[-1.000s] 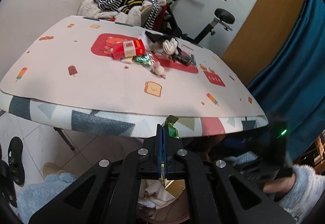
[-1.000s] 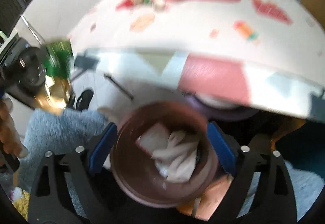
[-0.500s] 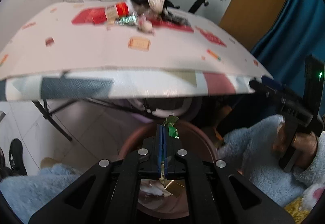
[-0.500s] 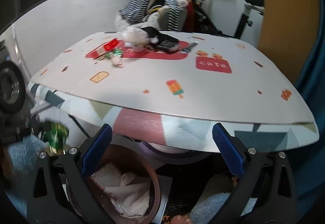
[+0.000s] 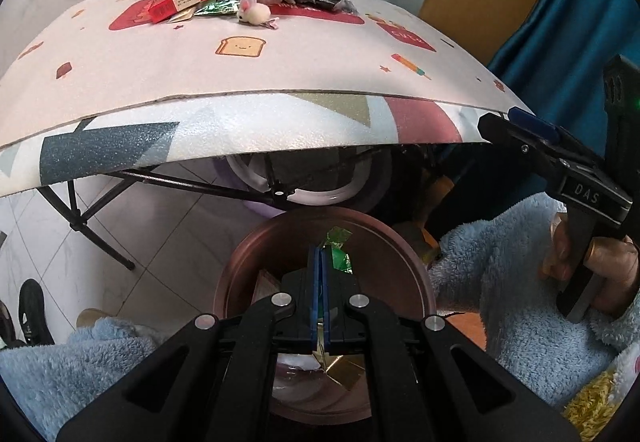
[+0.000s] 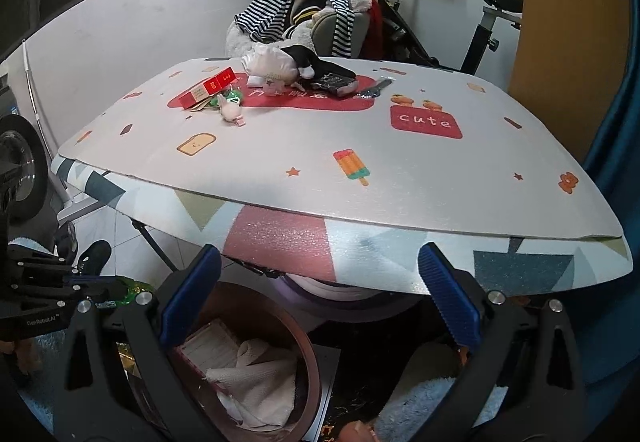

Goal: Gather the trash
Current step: 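Lower the green-gold wrapper into the bin and open the left tool, then raise both tools back over the table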

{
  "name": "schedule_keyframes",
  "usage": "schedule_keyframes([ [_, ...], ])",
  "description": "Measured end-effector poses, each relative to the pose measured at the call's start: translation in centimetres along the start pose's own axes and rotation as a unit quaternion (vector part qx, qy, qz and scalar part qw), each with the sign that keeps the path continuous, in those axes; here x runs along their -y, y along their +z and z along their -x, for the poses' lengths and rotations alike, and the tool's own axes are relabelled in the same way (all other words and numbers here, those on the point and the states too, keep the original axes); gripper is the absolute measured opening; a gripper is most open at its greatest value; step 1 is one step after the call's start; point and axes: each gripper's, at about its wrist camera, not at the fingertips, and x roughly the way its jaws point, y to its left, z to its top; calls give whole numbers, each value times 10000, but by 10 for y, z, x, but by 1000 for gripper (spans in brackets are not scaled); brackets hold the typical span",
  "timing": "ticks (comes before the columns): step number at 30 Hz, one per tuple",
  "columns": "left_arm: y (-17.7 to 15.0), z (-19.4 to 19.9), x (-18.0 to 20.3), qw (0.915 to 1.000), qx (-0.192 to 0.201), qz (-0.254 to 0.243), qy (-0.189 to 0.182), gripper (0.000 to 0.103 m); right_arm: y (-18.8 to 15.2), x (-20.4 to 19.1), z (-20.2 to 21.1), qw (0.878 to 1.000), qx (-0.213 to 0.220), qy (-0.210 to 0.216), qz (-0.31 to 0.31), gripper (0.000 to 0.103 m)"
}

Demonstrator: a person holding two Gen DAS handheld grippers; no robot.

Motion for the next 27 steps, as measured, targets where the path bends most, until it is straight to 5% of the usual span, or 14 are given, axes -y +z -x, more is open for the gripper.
schedule_keyframes([
  [4, 1, 0, 3, 10000, -24, -58, -10, 7, 0, 1, -1, 10000, -9, -6, -47, 97],
  [5, 1, 0, 3, 10000, -21, -64, 5, 22, 0, 1, -1, 10000, -8, -5, -48, 97],
  [6, 2, 1, 3, 10000, -5, -58, 40, 48, 0, 1, -1, 10000, -11, -5, -43, 97],
  [7, 2, 2, 3, 9999, 36, -46, 85, 57, 0, 1, -1, 10000, -15, -2, -35, 97],
  [15, 6, 10, -4, 9991, 213, 74, 347, 87, -1, 0, -1, 10000, -33, 42, -10, 97],
  [19, 8, 16, -8, 9981, 333, 170, 483, 96, 0, -2, -4, 9999, -108, 91, 21, 97],
  [27, 26, 39, -22, 9921, 880, 318, 839, 97, 1, -3, -6, 9989, -235, 416, 23, 97],
])
